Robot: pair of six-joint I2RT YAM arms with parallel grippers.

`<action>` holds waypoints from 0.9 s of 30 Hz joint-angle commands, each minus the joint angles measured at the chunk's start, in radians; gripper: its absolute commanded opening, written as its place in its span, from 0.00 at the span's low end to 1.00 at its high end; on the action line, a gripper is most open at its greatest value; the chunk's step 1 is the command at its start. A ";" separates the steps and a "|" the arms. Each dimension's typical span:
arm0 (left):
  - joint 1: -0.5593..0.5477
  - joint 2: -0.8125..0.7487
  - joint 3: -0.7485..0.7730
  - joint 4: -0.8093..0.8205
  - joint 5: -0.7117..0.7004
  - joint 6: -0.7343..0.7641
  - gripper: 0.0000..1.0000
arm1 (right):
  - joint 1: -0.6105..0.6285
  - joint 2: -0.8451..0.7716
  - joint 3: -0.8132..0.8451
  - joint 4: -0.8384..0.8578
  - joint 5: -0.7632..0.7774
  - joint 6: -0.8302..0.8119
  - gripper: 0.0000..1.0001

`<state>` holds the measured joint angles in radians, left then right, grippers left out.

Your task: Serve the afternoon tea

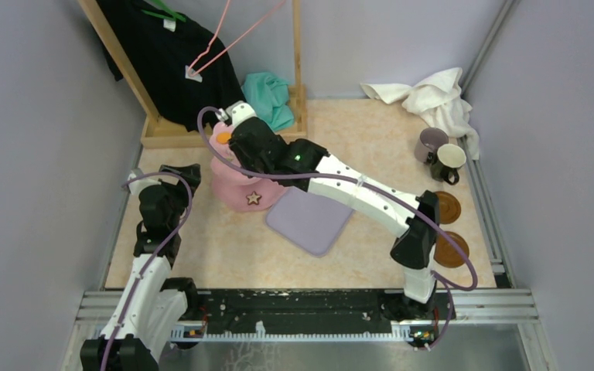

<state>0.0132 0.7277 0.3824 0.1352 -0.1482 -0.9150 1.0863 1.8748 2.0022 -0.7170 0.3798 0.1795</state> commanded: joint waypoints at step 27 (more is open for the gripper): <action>0.003 -0.005 0.005 0.034 -0.005 0.022 0.97 | 0.136 -0.586 -0.559 0.181 0.254 0.060 0.27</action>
<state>0.0132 0.7277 0.3824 0.1356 -0.1482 -0.9112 1.2198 1.4681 1.5948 -0.6277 0.5369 0.1669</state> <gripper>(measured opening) 0.971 0.279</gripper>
